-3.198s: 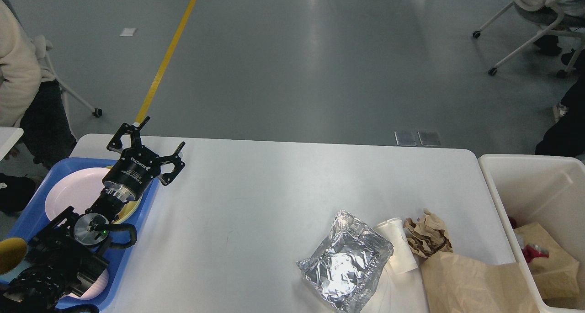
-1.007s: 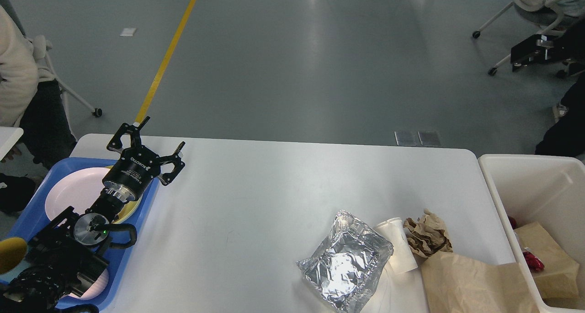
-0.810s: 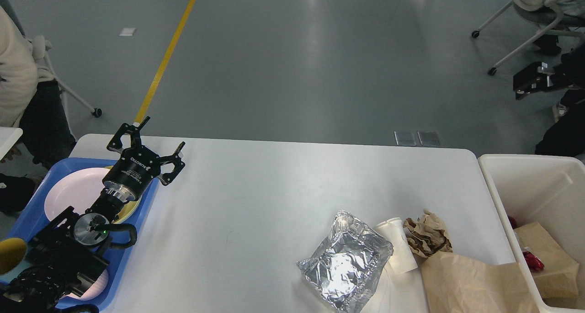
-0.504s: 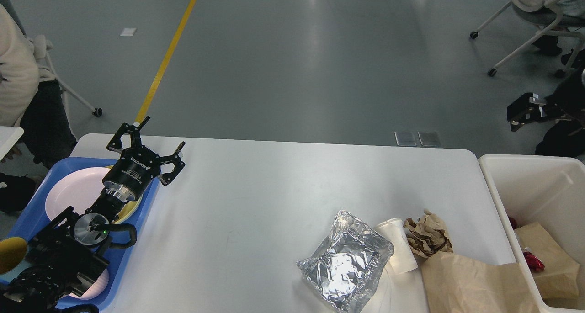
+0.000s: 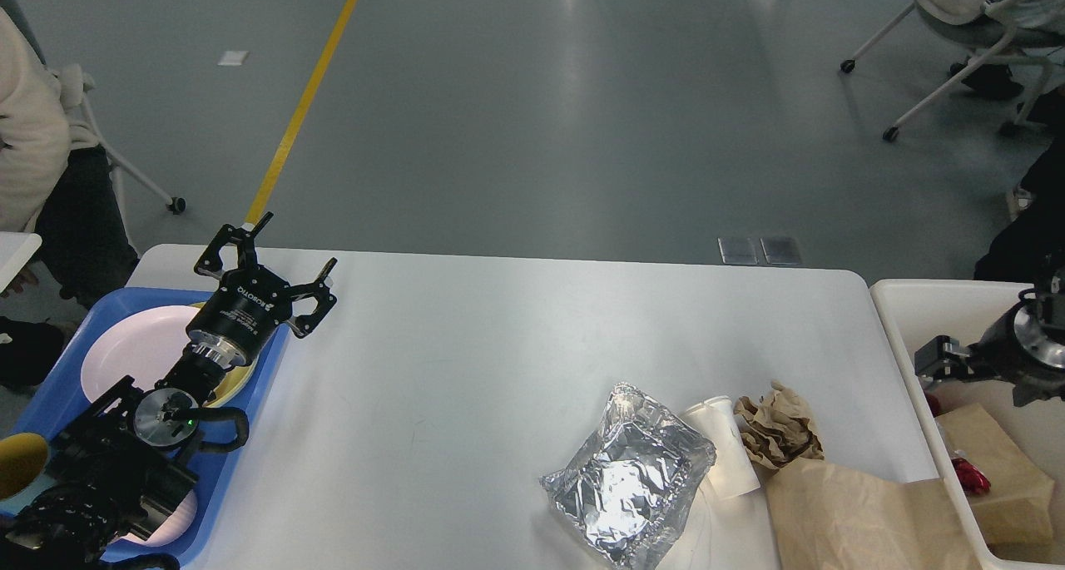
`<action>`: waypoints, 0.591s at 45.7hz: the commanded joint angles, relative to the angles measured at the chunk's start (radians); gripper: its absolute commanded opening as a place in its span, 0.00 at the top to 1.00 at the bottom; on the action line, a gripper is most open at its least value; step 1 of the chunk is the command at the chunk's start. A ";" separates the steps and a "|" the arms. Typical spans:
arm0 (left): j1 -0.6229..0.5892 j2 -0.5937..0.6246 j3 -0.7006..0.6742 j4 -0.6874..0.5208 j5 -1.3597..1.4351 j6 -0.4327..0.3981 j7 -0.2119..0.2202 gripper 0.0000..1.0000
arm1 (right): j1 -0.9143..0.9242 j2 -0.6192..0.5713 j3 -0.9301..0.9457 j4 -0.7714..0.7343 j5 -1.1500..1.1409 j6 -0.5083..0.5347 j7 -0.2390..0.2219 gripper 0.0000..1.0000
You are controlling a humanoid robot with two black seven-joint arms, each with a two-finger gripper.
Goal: Tidy desktop
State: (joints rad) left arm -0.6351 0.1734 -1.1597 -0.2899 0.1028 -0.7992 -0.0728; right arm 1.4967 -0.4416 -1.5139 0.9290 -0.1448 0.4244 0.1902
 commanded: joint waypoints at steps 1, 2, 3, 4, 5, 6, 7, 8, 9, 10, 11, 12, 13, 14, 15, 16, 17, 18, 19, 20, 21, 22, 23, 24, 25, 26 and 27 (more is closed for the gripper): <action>0.000 0.000 0.000 0.000 0.000 0.000 -0.001 0.03 | -0.068 -0.025 0.012 -0.002 0.001 -0.056 0.002 0.04; 0.000 0.000 0.000 0.000 0.000 0.000 -0.001 0.03 | -0.087 -0.032 0.012 -0.002 0.002 -0.064 0.002 0.04; 0.000 0.000 0.000 0.000 0.000 0.000 -0.001 0.03 | -0.093 -0.037 0.011 -0.002 0.002 -0.067 0.002 0.04; 0.000 0.000 0.000 0.000 0.000 0.000 -0.001 0.03 | -0.096 -0.043 0.011 -0.002 0.002 -0.068 0.002 0.04; 0.000 -0.002 0.000 0.000 0.000 0.000 -0.001 0.03 | -0.098 -0.051 0.009 -0.002 0.002 -0.068 0.002 0.04; 0.000 -0.002 0.000 0.000 0.000 0.000 -0.001 0.03 | -0.101 -0.057 0.009 -0.002 0.002 -0.068 0.002 0.04; 0.000 0.000 0.000 0.000 0.000 0.000 -0.001 0.03 | -0.104 -0.063 0.009 -0.002 0.002 -0.068 0.002 0.04; 0.000 -0.002 0.000 0.000 0.000 0.000 -0.001 0.03 | -0.107 -0.071 0.009 -0.002 0.002 -0.068 0.002 0.04; 0.000 0.000 0.000 0.000 0.000 0.000 -0.001 0.03 | -0.110 -0.075 0.008 -0.001 0.002 -0.068 0.002 0.04; 0.000 0.000 0.000 0.000 0.000 0.000 -0.001 0.03 | -0.113 -0.083 0.008 -0.001 0.002 -0.068 0.002 0.04; 0.000 0.000 0.000 0.000 0.000 0.000 -0.001 0.03 | -0.118 -0.089 0.006 -0.001 0.002 -0.068 0.002 0.04; 0.000 0.000 0.000 0.000 0.000 0.000 -0.001 0.03 | -0.121 -0.094 0.006 -0.001 0.002 -0.068 0.002 0.04; 0.000 0.000 0.000 0.000 0.000 0.000 0.001 0.03 | -0.122 -0.100 0.006 0.001 0.002 -0.068 0.002 0.04; 0.000 0.000 0.000 0.000 0.000 0.000 -0.001 0.03 | -0.122 -0.107 0.008 0.002 0.002 -0.067 0.002 0.04; 0.000 0.000 0.000 0.000 0.000 0.000 -0.001 0.03 | -0.122 -0.115 0.008 0.007 0.002 -0.065 0.002 0.04; 0.000 0.000 0.000 0.000 0.000 0.000 -0.001 0.03 | -0.122 -0.121 0.008 0.010 0.001 -0.062 0.002 0.04; 0.000 0.000 0.000 0.000 0.000 0.000 -0.001 0.03 | -0.121 -0.127 0.009 0.011 0.001 -0.058 0.002 0.04; 0.000 -0.002 0.000 0.000 0.000 0.000 -0.001 0.03 | -0.121 -0.132 0.009 0.016 0.002 -0.055 0.002 0.04; 0.000 0.000 0.000 0.000 0.000 0.000 -0.001 0.03 | -0.121 -0.135 0.009 0.022 0.002 -0.055 0.002 0.04; 0.000 0.000 0.000 0.000 0.000 0.000 -0.001 0.03 | -0.121 -0.138 0.009 0.028 0.004 -0.056 0.002 0.04; 0.000 0.000 0.000 0.000 0.000 0.000 -0.001 0.03 | -0.119 -0.141 0.009 0.036 0.004 -0.056 0.002 0.04; 0.000 -0.002 0.000 0.000 0.000 0.000 -0.001 0.03 | -0.118 -0.141 0.008 0.043 0.002 -0.056 0.002 0.04; 0.000 0.000 0.000 0.000 0.000 0.000 -0.001 0.03 | -0.118 -0.143 0.008 0.047 0.004 -0.056 0.002 0.04; 0.000 0.000 0.000 0.000 0.000 0.000 -0.001 0.03 | -0.118 -0.143 0.008 0.050 0.004 -0.056 0.002 0.04; 0.000 0.000 0.000 0.000 0.000 0.000 -0.001 0.03 | -0.118 -0.141 0.006 0.051 0.004 -0.056 0.002 0.04; 0.000 -0.002 0.000 0.000 0.000 0.000 0.001 0.03 | -0.118 -0.141 0.008 0.053 0.004 -0.056 0.002 0.04; 0.000 0.000 0.000 0.000 0.000 0.000 -0.001 0.03 | -0.118 -0.141 0.006 0.054 0.004 -0.056 0.002 0.04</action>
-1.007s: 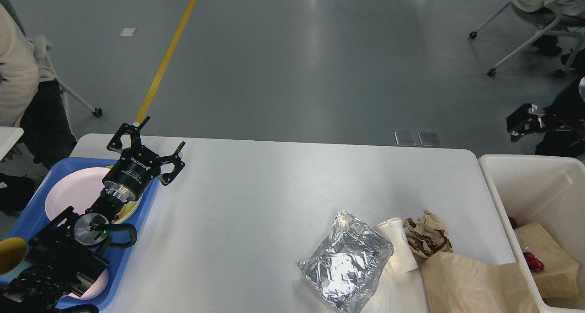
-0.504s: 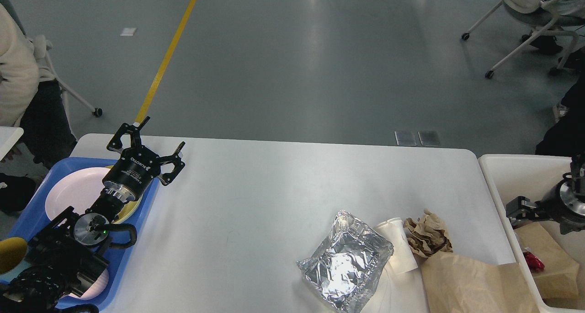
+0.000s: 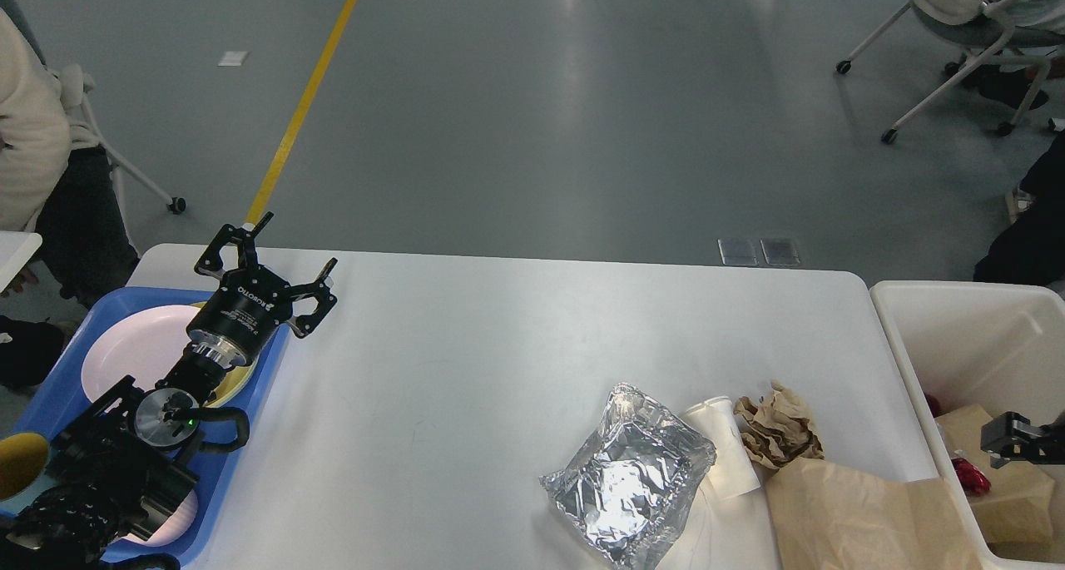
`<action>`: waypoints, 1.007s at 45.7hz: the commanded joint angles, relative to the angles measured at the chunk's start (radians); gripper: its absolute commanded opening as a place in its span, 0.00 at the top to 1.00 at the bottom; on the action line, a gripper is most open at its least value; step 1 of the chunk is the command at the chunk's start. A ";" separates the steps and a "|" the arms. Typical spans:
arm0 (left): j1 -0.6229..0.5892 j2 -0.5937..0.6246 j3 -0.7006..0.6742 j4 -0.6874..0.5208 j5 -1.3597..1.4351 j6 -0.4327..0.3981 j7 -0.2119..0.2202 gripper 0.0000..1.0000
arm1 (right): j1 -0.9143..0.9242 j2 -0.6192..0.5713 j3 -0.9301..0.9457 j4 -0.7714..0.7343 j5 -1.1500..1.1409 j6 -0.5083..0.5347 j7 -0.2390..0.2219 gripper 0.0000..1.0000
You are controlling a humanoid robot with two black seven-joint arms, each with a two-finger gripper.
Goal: Tidy desktop
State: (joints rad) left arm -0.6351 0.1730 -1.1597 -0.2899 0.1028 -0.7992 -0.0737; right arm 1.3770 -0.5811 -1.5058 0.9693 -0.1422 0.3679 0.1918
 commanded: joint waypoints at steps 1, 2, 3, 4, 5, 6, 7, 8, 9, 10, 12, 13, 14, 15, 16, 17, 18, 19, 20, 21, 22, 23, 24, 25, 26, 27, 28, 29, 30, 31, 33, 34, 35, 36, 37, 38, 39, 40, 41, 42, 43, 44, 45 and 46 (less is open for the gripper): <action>0.000 0.000 0.000 0.000 0.000 0.000 0.000 0.03 | 0.002 -0.002 -0.002 0.014 0.001 -0.001 0.000 0.04; 0.000 -0.001 0.000 0.000 0.000 0.000 0.000 0.03 | 0.001 0.000 -0.001 0.014 0.001 -0.001 0.000 0.04; 0.000 0.000 0.000 0.000 0.000 0.000 0.000 0.03 | -0.001 0.000 -0.001 0.014 0.001 -0.003 0.000 0.04; 0.000 -0.001 0.000 0.000 0.000 0.000 0.000 0.03 | -0.001 0.001 -0.001 0.016 0.001 -0.003 0.000 0.04; 0.000 0.000 0.000 0.000 0.000 0.000 0.000 0.03 | -0.001 0.003 -0.001 0.016 0.001 -0.003 0.000 0.04; 0.000 -0.001 0.000 0.000 0.000 0.000 0.000 0.03 | -0.001 0.004 -0.001 0.017 0.001 -0.003 0.000 0.05; 0.000 0.000 0.000 0.000 0.000 0.000 0.000 0.03 | -0.001 0.007 -0.001 0.017 0.003 -0.003 0.000 0.05; 0.000 0.000 0.000 0.000 0.000 0.000 0.000 0.03 | -0.001 0.012 -0.001 0.019 0.001 -0.003 0.000 0.05; 0.000 -0.001 0.000 0.000 0.000 0.000 0.000 0.03 | -0.001 0.015 -0.002 0.019 0.001 -0.003 0.000 0.05; 0.000 0.000 0.000 0.000 0.000 0.000 0.000 0.03 | -0.003 0.017 -0.002 0.020 0.003 -0.003 0.000 0.05; 0.000 0.000 0.000 0.000 0.000 0.000 0.000 0.03 | -0.003 0.021 -0.001 0.020 0.003 -0.001 0.000 0.05; 0.000 0.000 0.000 0.000 0.000 0.000 0.000 0.03 | -0.003 0.021 -0.001 0.020 0.003 -0.001 -0.002 0.05; 0.000 0.000 0.000 0.000 0.000 0.000 0.000 0.03 | -0.003 0.021 -0.002 0.020 0.003 -0.001 -0.002 0.04; 0.000 -0.001 0.000 0.000 0.000 0.000 0.000 0.03 | -0.003 0.021 -0.002 0.020 0.003 0.000 0.000 0.04; 0.000 0.000 0.000 0.000 0.000 0.000 0.000 0.03 | -0.003 0.021 -0.002 0.020 0.003 -0.001 0.000 0.04; 0.000 0.000 0.000 0.000 0.000 0.000 0.000 0.03 | -0.004 0.021 -0.002 0.020 0.003 -0.001 0.000 0.04; 0.000 0.000 0.000 0.000 0.000 0.000 0.000 0.03 | -0.004 0.021 -0.002 0.020 0.003 0.000 0.000 0.04; 0.000 0.000 0.000 0.000 0.000 0.000 0.000 0.03 | -0.004 0.021 -0.001 0.020 0.003 0.000 0.000 0.04; 0.000 -0.001 0.000 0.000 0.000 0.000 0.000 0.03 | -0.004 0.021 -0.002 0.020 0.003 0.000 0.000 0.04; 0.000 -0.001 0.000 0.000 0.000 0.000 0.000 0.03 | -0.004 0.021 -0.001 0.022 0.003 0.000 0.000 0.04; 0.000 0.000 0.000 0.000 0.000 0.000 0.000 0.03 | -0.004 0.020 -0.001 0.020 0.003 0.000 0.000 0.04; 0.000 0.000 0.000 0.000 0.000 0.000 0.000 0.03 | -0.003 0.018 0.001 0.020 0.003 0.000 0.000 0.04; 0.000 0.000 0.000 0.000 0.000 0.000 0.000 0.03 | -0.001 0.017 0.001 0.020 0.003 0.002 0.000 0.04; 0.000 0.000 0.000 0.000 0.000 0.000 0.000 0.03 | 0.008 0.015 0.001 0.020 0.003 0.003 -0.002 0.04; 0.000 0.000 0.000 0.000 0.000 0.000 0.000 0.03 | 0.013 0.014 0.001 0.022 0.003 0.006 -0.002 0.04; 0.000 0.000 0.000 0.000 0.000 0.000 0.000 0.03 | 0.020 0.012 -0.001 0.022 0.001 0.009 -0.002 0.04; 0.000 0.000 0.000 0.000 0.000 0.000 0.000 0.03 | 0.033 0.010 -0.002 0.022 0.001 0.011 -0.002 0.04; 0.000 -0.001 0.000 0.000 0.000 0.000 0.002 0.03 | 0.048 0.007 -0.005 0.023 0.001 0.014 -0.002 0.04; 0.000 0.000 0.000 0.000 0.000 0.000 0.000 0.03 | 0.060 0.004 -0.010 0.025 0.001 0.020 -0.002 0.04; 0.000 0.000 0.000 0.000 0.000 0.000 0.000 0.03 | 0.072 0.000 -0.014 0.028 0.000 0.029 -0.002 0.04; 0.000 0.000 0.000 0.000 0.000 0.000 0.002 0.03 | 0.094 -0.006 -0.022 0.039 -0.002 0.057 -0.002 0.04; 0.000 -0.001 0.000 0.000 0.000 0.000 0.000 0.03 | 0.108 -0.006 -0.025 0.043 -0.004 0.075 0.000 0.04; 0.000 0.000 0.000 0.000 0.000 0.000 0.000 0.03 | 0.122 -0.008 -0.028 0.046 -0.004 0.092 0.000 0.04; 0.000 0.000 0.000 0.000 0.000 0.000 0.000 0.03 | 0.157 -0.006 -0.036 0.051 -0.004 0.127 -0.002 0.04; 0.000 0.000 0.000 0.000 0.000 0.000 0.002 0.03 | 0.172 -0.006 -0.040 0.052 -0.004 0.146 0.000 0.04; 0.000 0.000 0.000 0.000 0.000 0.000 0.000 0.03 | 0.186 -0.006 -0.044 0.057 -0.004 0.163 0.000 0.04; 0.000 0.000 0.000 0.000 0.000 0.000 0.000 0.03 | 0.198 -0.006 -0.045 0.062 -0.004 0.177 -0.002 0.04; 0.000 0.000 0.000 0.000 0.000 0.000 0.000 0.03 | 0.207 -0.006 -0.045 0.066 -0.004 0.189 -0.002 0.04; 0.000 -0.001 0.000 0.000 0.000 0.000 0.000 0.03 | 0.214 -0.006 -0.045 0.068 -0.004 0.200 -0.002 0.04; 0.000 -0.001 0.000 0.000 0.000 0.000 0.000 0.03 | 0.217 -0.005 -0.045 0.069 -0.004 0.206 -0.002 0.04; 0.000 0.000 0.000 0.000 0.000 0.000 0.000 0.03 | 0.218 -0.003 -0.045 0.071 -0.004 0.210 -0.002 0.04; 0.000 0.000 0.000 0.000 0.000 0.000 0.000 0.03 | 0.217 0.000 -0.044 0.072 -0.004 0.213 -0.002 0.04; 0.000 -0.001 0.000 0.000 0.000 0.000 0.000 0.03 | 0.218 0.001 -0.044 0.072 -0.002 0.217 -0.002 0.04; 0.000 0.000 0.000 0.000 0.000 0.000 0.002 0.03 | 0.217 0.001 -0.040 0.074 -0.001 0.220 -0.002 0.04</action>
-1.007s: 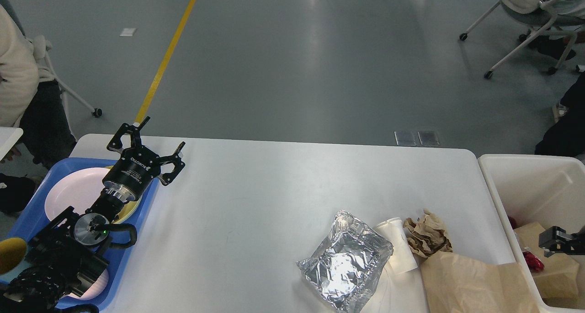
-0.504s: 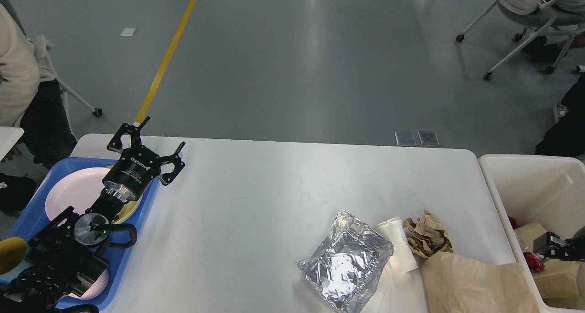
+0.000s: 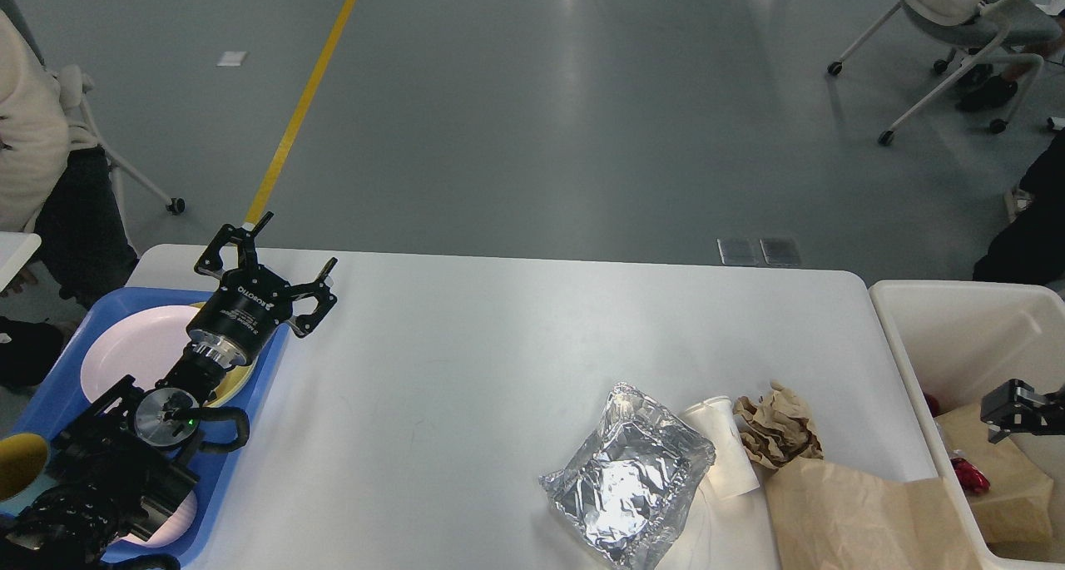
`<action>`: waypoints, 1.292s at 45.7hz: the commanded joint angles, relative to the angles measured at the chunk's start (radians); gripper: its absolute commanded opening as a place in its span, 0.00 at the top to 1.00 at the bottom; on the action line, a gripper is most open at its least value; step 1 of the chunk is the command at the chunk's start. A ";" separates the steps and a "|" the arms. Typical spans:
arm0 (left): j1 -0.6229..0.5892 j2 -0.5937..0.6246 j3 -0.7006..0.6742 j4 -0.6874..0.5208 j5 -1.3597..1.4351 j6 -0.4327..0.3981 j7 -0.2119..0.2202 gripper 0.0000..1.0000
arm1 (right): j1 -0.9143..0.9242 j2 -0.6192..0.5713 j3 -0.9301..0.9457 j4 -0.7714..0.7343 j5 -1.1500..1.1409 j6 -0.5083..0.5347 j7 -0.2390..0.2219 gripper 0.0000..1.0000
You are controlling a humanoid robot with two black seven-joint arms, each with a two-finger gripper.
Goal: Tidy desktop
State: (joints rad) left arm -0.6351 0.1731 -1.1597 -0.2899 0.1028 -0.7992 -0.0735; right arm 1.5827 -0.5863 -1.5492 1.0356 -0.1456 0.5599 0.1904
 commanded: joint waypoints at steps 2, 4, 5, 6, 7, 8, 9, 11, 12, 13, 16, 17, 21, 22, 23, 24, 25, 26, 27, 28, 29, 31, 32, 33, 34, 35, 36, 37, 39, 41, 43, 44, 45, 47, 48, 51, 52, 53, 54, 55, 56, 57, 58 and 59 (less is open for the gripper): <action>0.000 0.000 0.000 0.000 0.000 0.000 0.000 0.03 | 0.008 0.008 0.009 0.007 0.004 0.032 0.000 0.04; 0.000 0.000 0.000 0.000 0.000 0.000 0.000 0.03 | 0.005 0.010 0.018 0.007 0.008 0.037 0.000 0.04; 0.000 0.000 0.000 0.000 0.000 0.000 0.000 0.03 | 0.003 0.011 0.020 0.007 0.009 0.038 0.000 0.04; 0.000 0.000 0.000 0.000 0.000 0.000 0.000 0.03 | 0.003 0.013 0.023 0.007 0.011 0.038 0.000 0.04; 0.000 0.000 0.000 0.000 0.000 0.000 0.000 0.03 | 0.000 0.014 0.027 0.007 0.014 0.038 0.000 0.04; 0.000 0.000 0.000 0.000 0.000 0.000 0.000 0.03 | -0.001 0.019 0.034 0.007 0.018 0.038 0.000 0.04; 0.000 0.000 0.000 0.000 0.000 0.000 0.000 0.03 | -0.003 0.023 0.041 0.007 0.026 0.038 0.000 0.04; 0.000 -0.001 0.000 0.000 0.000 0.000 0.000 0.03 | -0.012 0.033 0.052 0.007 0.040 0.038 0.000 0.04; 0.000 0.000 0.000 0.000 0.000 0.000 0.000 0.03 | -0.020 0.037 0.054 0.007 0.044 0.040 0.000 0.04; 0.000 0.000 0.000 0.000 0.000 0.000 0.000 0.03 | -0.027 0.040 0.058 0.007 0.046 0.038 0.000 0.04; 0.000 0.000 0.000 0.000 0.000 0.000 0.000 0.03 | -0.053 0.046 0.069 0.006 0.046 0.035 0.000 0.04; 0.000 0.000 0.000 0.000 0.000 0.000 0.000 0.03 | -0.062 0.046 0.073 0.004 0.046 0.034 0.000 0.04; 0.000 -0.001 0.000 0.000 0.000 0.000 0.000 0.03 | -0.095 0.045 0.095 -0.002 0.047 0.026 0.000 0.04; 0.000 0.000 0.000 0.000 0.000 0.000 0.000 0.03 | -0.102 0.043 0.103 -0.002 0.047 0.025 0.000 0.04; 0.000 0.000 0.000 0.000 0.000 0.000 0.001 0.03 | -0.110 0.042 0.110 -0.003 0.047 0.024 0.000 0.04; 0.000 0.000 0.000 0.000 0.000 0.000 0.000 0.03 | -0.119 0.039 0.119 -0.005 0.047 0.023 0.000 0.04; 0.000 -0.001 0.000 0.000 0.000 0.000 0.000 0.03 | -0.128 0.039 0.129 -0.006 0.047 0.023 0.000 0.04; 0.000 0.000 0.000 0.000 0.000 0.000 0.000 0.03 | -0.141 0.037 0.139 -0.006 0.047 0.023 0.000 0.04; 0.000 0.000 0.000 0.000 0.000 0.000 0.000 0.03 | -0.153 0.037 0.150 -0.008 0.047 0.021 0.000 0.04; 0.000 0.000 0.000 0.000 0.000 0.000 0.000 0.03 | -0.165 0.036 0.162 -0.009 0.050 0.021 0.000 0.05; 0.000 0.000 0.000 0.000 0.000 0.000 0.000 0.03 | -0.176 0.036 0.173 -0.009 0.055 0.021 0.000 0.05; 0.000 0.000 0.000 0.000 0.000 0.000 0.000 0.03 | -0.197 0.034 0.192 -0.009 0.063 0.020 0.000 0.05; 0.000 0.000 0.000 0.000 0.000 0.000 0.000 0.03 | -0.205 0.034 0.196 -0.009 0.066 0.020 0.000 0.05; 0.000 0.000 0.000 0.000 0.000 0.000 0.000 0.03 | -0.211 0.034 0.198 -0.011 0.069 0.020 0.001 0.05; 0.000 0.000 0.000 0.000 0.000 0.000 0.000 0.03 | -0.214 0.033 0.199 -0.012 0.072 0.020 0.000 0.05; 0.000 0.000 0.000 0.000 0.000 0.000 0.000 0.03 | -0.217 0.034 0.199 -0.015 0.075 0.020 0.000 0.05; 0.000 -0.001 0.000 0.000 0.000 0.000 0.000 0.03 | -0.217 0.034 0.199 -0.019 0.078 0.020 0.000 0.05; 0.000 0.000 0.000 0.000 0.000 0.000 0.000 0.03 | -0.217 0.034 0.199 -0.020 0.083 0.020 0.000 0.06; 0.000 0.000 0.000 0.000 0.000 0.000 0.000 0.03 | -0.219 0.034 0.201 -0.025 0.095 0.020 0.000 0.07; 0.000 0.000 0.000 0.000 0.000 0.000 0.000 0.03 | -0.221 0.034 0.205 -0.029 0.113 0.020 0.000 0.07; 0.000 0.000 0.000 0.000 0.000 0.000 0.000 0.03 | -0.221 0.034 0.207 -0.032 0.133 0.020 0.000 0.09; 0.000 0.000 0.000 0.000 0.000 -0.002 0.000 0.03 | -0.221 0.034 0.207 -0.032 0.147 0.020 0.000 0.11; 0.000 -0.001 0.000 0.000 0.000 0.000 0.000 0.03 | -0.222 0.034 0.207 -0.032 0.158 0.020 0.000 0.14; 0.000 0.000 0.000 0.000 0.000 0.000 0.000 0.03 | -0.222 0.034 0.207 -0.032 0.175 0.020 0.000 0.20; 0.000 0.000 0.000 0.000 0.000 0.000 0.000 0.03 | -0.222 0.034 0.207 -0.032 0.182 0.020 0.000 0.24; 0.000 0.000 0.000 0.000 0.000 0.000 0.000 0.03 | -0.224 0.034 0.207 -0.032 0.186 0.020 0.000 0.35; 0.000 -0.001 0.000 0.000 0.000 0.000 0.000 0.03 | -0.225 0.034 0.207 -0.034 0.186 0.020 0.000 0.39; 0.000 0.000 0.000 0.000 0.000 0.000 0.000 0.03 | -0.224 0.034 0.207 -0.034 0.186 0.020 0.000 0.43; 0.000 0.000 0.000 0.000 0.000 0.000 0.000 0.03 | -0.225 0.034 0.207 -0.034 0.186 0.020 0.000 0.48; 0.000 -0.001 0.000 0.000 0.000 0.000 0.000 0.03 | -0.225 0.034 0.205 -0.034 0.186 0.020 0.000 0.51; 0.000 0.000 0.000 0.000 0.000 0.000 0.001 0.03 | -0.225 0.034 0.205 -0.032 0.186 0.020 0.000 0.54; 0.000 0.000 0.000 0.000 0.000 0.000 0.001 0.03 | -0.225 0.034 0.205 -0.034 0.186 0.020 0.000 0.57; 0.000 0.000 0.000 0.000 0.000 0.000 0.000 0.03 | -0.227 0.034 0.205 -0.034 0.186 0.020 0.000 0.60; 0.000 -0.001 0.000 0.000 0.000 0.000 0.000 0.03 | -0.227 0.034 0.204 -0.032 0.187 0.021 0.000 0.63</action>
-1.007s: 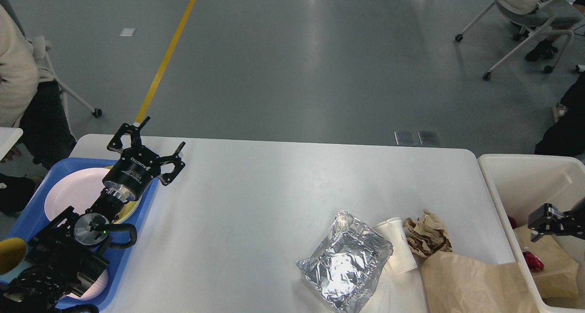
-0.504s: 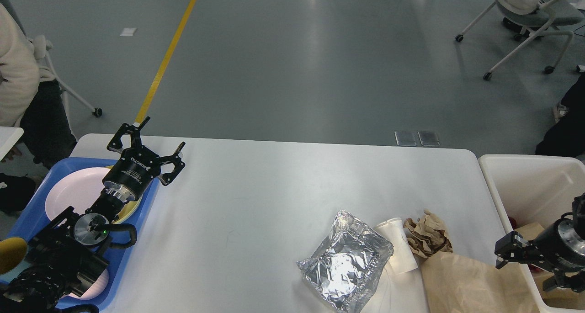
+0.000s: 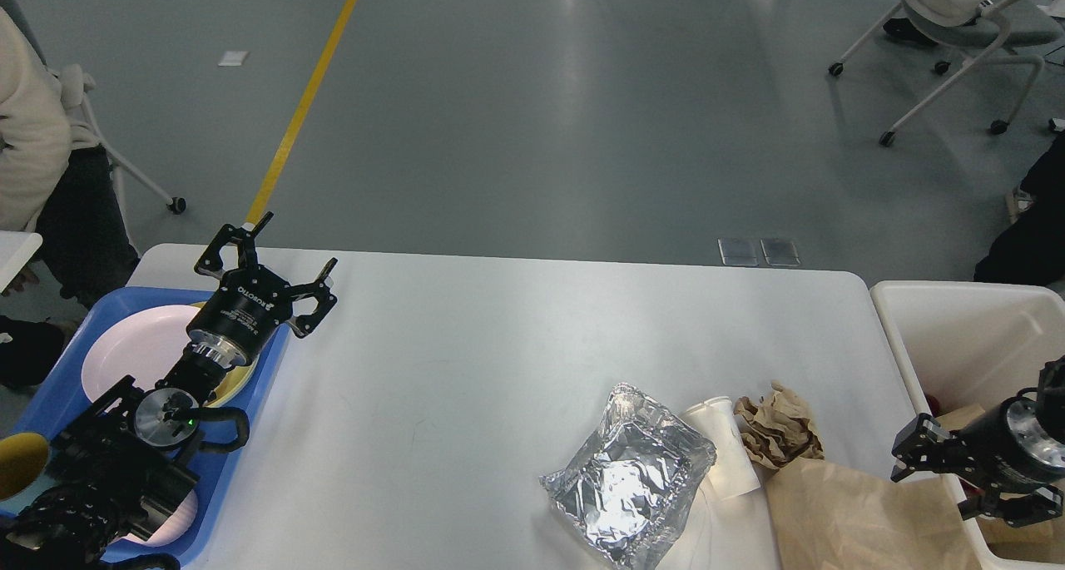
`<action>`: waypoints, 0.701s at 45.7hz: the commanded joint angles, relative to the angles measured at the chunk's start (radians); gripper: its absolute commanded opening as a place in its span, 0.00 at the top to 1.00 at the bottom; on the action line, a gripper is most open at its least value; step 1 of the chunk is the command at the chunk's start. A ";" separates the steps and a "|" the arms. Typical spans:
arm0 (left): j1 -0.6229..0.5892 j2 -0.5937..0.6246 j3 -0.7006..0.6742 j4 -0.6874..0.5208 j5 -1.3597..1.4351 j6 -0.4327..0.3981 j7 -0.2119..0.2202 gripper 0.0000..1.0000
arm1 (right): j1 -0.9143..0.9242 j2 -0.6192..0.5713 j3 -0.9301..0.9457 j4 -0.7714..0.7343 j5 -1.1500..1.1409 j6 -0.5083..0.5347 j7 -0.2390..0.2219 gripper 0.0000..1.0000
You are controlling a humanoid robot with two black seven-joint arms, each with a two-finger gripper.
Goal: Tidy desktop
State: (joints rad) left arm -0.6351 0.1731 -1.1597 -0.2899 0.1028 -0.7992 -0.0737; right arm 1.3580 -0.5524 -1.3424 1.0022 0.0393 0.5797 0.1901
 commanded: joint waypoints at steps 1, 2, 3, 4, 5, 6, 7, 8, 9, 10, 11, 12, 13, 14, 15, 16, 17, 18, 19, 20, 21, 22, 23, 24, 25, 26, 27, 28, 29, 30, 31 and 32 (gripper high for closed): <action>0.000 0.000 0.000 0.000 0.000 0.000 0.000 0.03 | -0.002 0.000 -0.003 0.001 0.002 0.002 0.000 0.69; 0.000 0.000 0.000 0.000 0.000 0.000 0.000 0.03 | -0.002 0.000 -0.003 0.001 0.002 0.002 0.000 0.72; 0.000 0.000 0.000 0.000 0.000 0.000 0.000 0.03 | -0.002 0.000 -0.003 0.001 0.002 0.002 0.000 0.75; 0.000 0.000 0.000 0.000 0.000 0.000 0.000 0.03 | -0.002 -0.001 -0.003 0.001 0.002 0.003 0.000 0.78; 0.000 0.000 0.000 0.000 0.000 0.000 0.000 0.03 | -0.002 -0.003 -0.004 0.001 0.001 0.003 0.000 0.81; 0.000 0.000 0.000 0.000 0.000 0.000 0.000 0.03 | -0.002 -0.006 -0.004 0.001 0.002 0.003 0.000 0.84; 0.000 0.000 0.000 0.000 0.000 0.000 0.000 0.03 | -0.002 -0.009 -0.004 0.001 0.001 0.003 0.000 0.88; 0.000 0.000 0.000 0.000 0.000 0.000 0.000 0.03 | -0.002 -0.012 -0.004 0.001 0.001 0.003 0.000 0.92; 0.000 0.000 0.000 0.000 0.000 0.000 0.000 0.03 | -0.002 -0.015 -0.004 0.001 0.001 0.003 0.000 0.95; 0.000 0.000 0.000 0.000 0.000 0.000 0.002 0.03 | -0.002 -0.017 -0.006 0.001 0.001 0.003 0.000 0.98; 0.000 -0.001 0.000 0.000 0.000 0.000 0.000 0.03 | -0.002 -0.018 -0.006 0.001 0.001 0.003 0.000 1.00; 0.000 0.000 0.000 0.000 0.000 0.000 0.002 0.03 | -0.002 -0.021 -0.006 0.001 0.001 0.003 0.000 1.00; 0.000 0.000 0.000 0.000 0.000 0.000 0.000 0.03 | -0.002 -0.024 -0.006 0.001 0.001 0.005 0.000 1.00; 0.000 0.000 0.000 0.000 0.000 0.000 0.000 0.03 | -0.002 -0.027 -0.007 0.001 0.001 0.003 0.000 1.00; 0.000 0.000 0.000 0.000 0.000 0.000 0.000 0.03 | -0.002 -0.031 -0.007 0.001 0.001 0.005 0.000 1.00; 0.000 0.000 0.000 0.000 0.000 0.000 0.002 0.03 | -0.002 -0.034 -0.009 0.001 -0.001 0.006 0.000 1.00; 0.000 0.000 0.000 0.000 0.000 0.000 0.000 0.03 | -0.002 -0.037 -0.008 0.001 -0.001 0.009 0.000 1.00; 0.000 0.000 0.000 0.000 0.000 0.000 0.000 0.03 | 0.000 -0.040 -0.009 0.001 -0.001 0.011 0.000 1.00; 0.000 0.000 0.000 0.000 0.000 0.000 0.000 0.03 | 0.000 -0.041 -0.009 0.001 -0.002 0.012 0.000 1.00; 0.000 0.000 0.000 0.000 0.000 0.000 0.000 0.03 | 0.000 -0.041 -0.011 0.001 -0.002 0.014 0.000 1.00; 0.000 0.000 0.000 0.000 0.000 0.000 0.000 0.03 | 0.001 -0.044 -0.014 0.003 -0.004 0.017 0.000 1.00; 0.000 0.000 0.000 0.000 0.000 0.000 0.002 0.03 | 0.001 -0.046 -0.015 0.004 -0.004 0.019 0.000 1.00; 0.000 -0.001 0.000 0.000 0.000 0.000 0.000 0.03 | 0.003 -0.047 -0.018 0.007 -0.004 0.020 0.000 1.00; 0.000 0.000 0.000 0.000 0.000 0.000 0.000 0.03 | 0.006 -0.049 -0.020 0.009 -0.004 0.022 0.000 1.00; 0.000 0.000 0.000 0.000 0.000 0.000 0.000 0.03 | 0.007 -0.050 -0.021 0.012 -0.009 0.025 0.000 1.00; 0.000 -0.001 0.000 0.000 0.000 0.000 0.000 0.03 | 0.010 -0.052 -0.023 0.012 -0.009 0.032 0.000 1.00; 0.000 0.000 0.000 0.000 0.000 0.000 0.000 0.03 | 0.013 -0.052 -0.024 0.012 -0.010 0.042 0.000 1.00; 0.000 0.000 0.000 0.000 0.000 0.000 0.000 0.03 | 0.013 -0.052 -0.026 0.012 -0.013 0.055 0.000 1.00; 0.000 0.000 0.000 0.000 0.000 0.000 0.000 0.03 | 0.015 -0.052 -0.029 0.012 -0.016 0.074 0.000 1.00; 0.000 0.000 0.000 0.000 0.000 0.000 0.000 0.03 | 0.018 -0.052 -0.030 0.012 -0.016 0.092 0.000 1.00; 0.000 0.000 0.000 0.000 0.000 0.000 0.000 0.03 | 0.023 -0.052 -0.035 0.012 -0.019 0.112 0.000 1.00; 0.000 -0.001 0.000 0.000 0.000 0.000 0.002 0.03 | 0.027 -0.052 -0.038 0.012 -0.019 0.132 0.002 1.00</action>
State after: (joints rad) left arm -0.6351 0.1731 -1.1597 -0.2899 0.1028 -0.7992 -0.0731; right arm 1.3700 -0.6034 -1.3670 1.0129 0.0282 0.6301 0.1902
